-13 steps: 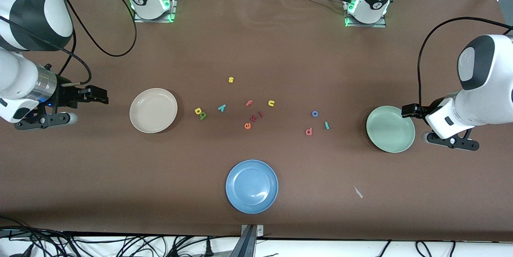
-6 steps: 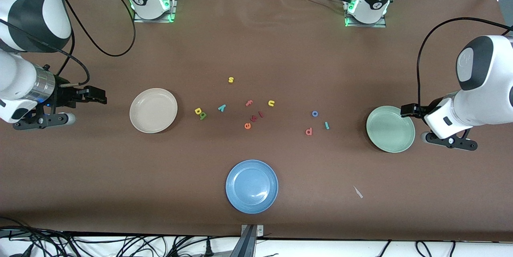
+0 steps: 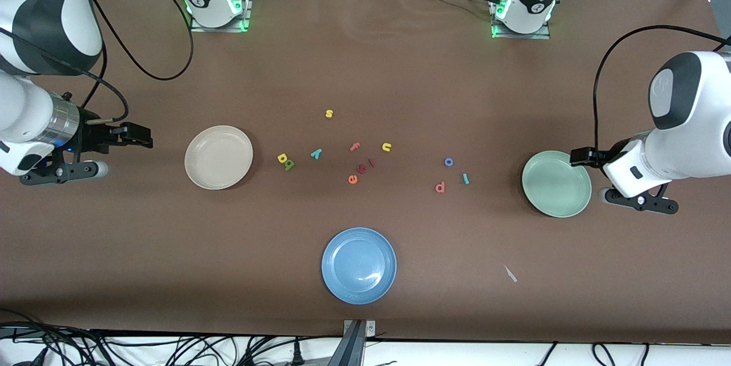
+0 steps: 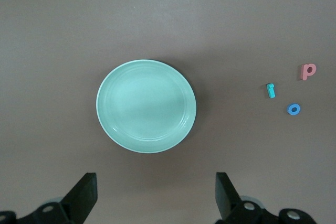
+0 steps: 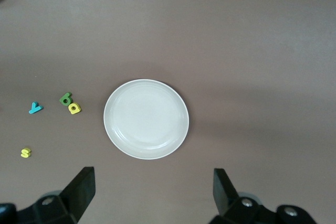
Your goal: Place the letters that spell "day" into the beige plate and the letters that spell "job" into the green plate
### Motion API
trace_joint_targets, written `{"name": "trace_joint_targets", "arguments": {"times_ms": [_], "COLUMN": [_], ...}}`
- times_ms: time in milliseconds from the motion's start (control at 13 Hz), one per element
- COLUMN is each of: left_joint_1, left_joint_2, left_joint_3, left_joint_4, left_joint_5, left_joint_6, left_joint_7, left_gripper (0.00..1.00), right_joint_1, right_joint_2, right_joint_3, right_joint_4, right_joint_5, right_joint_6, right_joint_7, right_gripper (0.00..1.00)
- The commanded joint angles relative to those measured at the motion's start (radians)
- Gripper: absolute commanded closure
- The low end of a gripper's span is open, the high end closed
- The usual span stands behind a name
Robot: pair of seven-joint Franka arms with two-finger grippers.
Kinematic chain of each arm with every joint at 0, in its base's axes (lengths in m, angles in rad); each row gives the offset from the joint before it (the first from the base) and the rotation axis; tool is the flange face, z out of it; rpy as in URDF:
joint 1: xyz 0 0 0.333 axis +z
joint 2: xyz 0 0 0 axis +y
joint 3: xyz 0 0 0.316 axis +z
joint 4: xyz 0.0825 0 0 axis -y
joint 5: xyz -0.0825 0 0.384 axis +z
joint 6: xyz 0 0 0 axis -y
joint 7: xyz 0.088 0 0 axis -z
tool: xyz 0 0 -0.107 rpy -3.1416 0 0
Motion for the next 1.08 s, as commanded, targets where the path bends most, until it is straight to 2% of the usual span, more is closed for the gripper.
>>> {"name": "trace_joint_targets", "arguments": {"times_ms": [0, 1002], "left_joint_1": [-0.001, -0.001], "left_joint_2": [-0.003, -0.003], "left_joint_3": [0.003, 0.002], "left_joint_4": [-0.001, -0.006], "left_joint_5": [-0.031, -0.031], "left_joint_6": [-0.010, -0.010], "left_joint_7": [0.005, 0.005], "left_gripper": [0.01, 0.01], "right_joint_1": [-0.001, -0.001], "right_joint_2": [-0.017, -0.024], "right_joint_3": [0.000, -0.019], "right_joint_4": [-0.020, -0.022], "right_joint_5": [-0.001, -0.004], "right_joint_6": [0.006, -0.006], "right_joint_7": [-0.016, -0.010], "right_gripper": [0.01, 0.01]}}
